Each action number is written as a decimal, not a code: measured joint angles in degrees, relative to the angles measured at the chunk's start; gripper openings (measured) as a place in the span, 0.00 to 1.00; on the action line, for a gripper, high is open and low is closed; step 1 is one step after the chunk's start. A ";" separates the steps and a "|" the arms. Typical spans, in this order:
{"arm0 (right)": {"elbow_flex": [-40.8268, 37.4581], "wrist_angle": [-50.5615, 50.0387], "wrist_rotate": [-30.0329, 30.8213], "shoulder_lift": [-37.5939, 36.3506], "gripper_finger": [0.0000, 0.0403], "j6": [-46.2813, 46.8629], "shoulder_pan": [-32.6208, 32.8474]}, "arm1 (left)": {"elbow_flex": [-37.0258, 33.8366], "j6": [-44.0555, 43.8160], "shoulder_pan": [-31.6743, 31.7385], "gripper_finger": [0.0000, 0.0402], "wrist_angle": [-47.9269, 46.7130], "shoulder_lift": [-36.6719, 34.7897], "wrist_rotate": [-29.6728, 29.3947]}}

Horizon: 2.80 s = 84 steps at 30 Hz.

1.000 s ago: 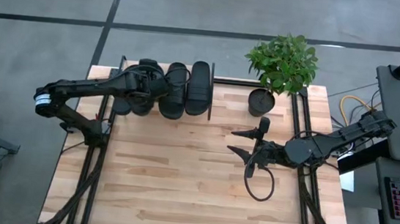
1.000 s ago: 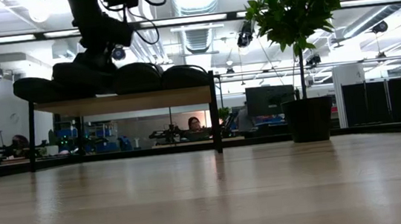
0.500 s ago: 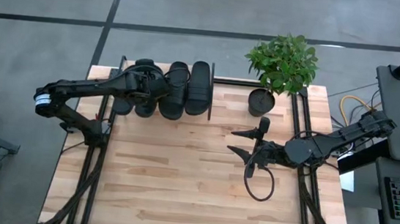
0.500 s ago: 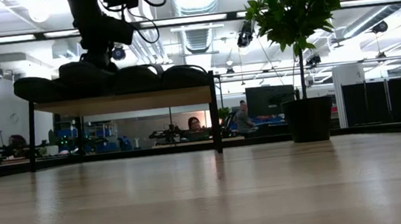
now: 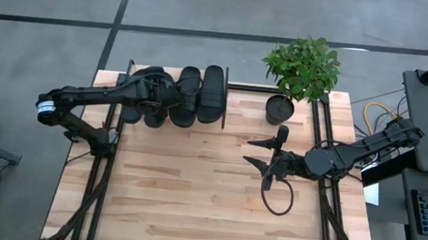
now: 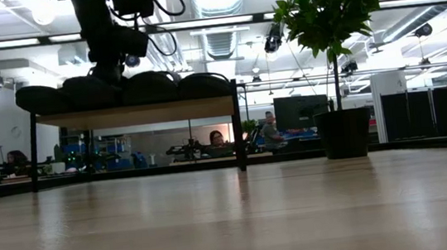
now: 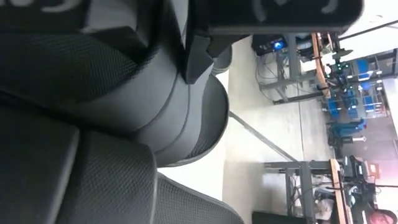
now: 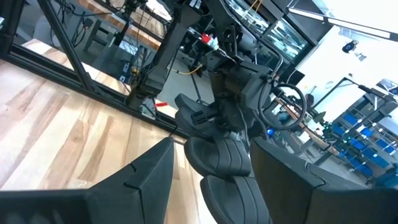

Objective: Pick and place slides into the shelf
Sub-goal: Put the black slipper on the shelf, then return to Home Position

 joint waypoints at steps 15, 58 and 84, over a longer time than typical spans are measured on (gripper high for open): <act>0.00 0.00 0.00 0.00 0.50 0.16 0.00 | 2.41 -0.17 0.16 0.53 -1.58 -2.05 9.77; 0.02 -0.17 0.00 0.00 0.50 2.49 0.00 | -30.41 -7.71 -24.13 0.02 55.96 -33.58 46.15; 0.02 -0.45 -0.02 -0.02 0.50 4.51 0.00 | -46.63 -8.71 -29.17 0.00 45.99 -68.72 44.66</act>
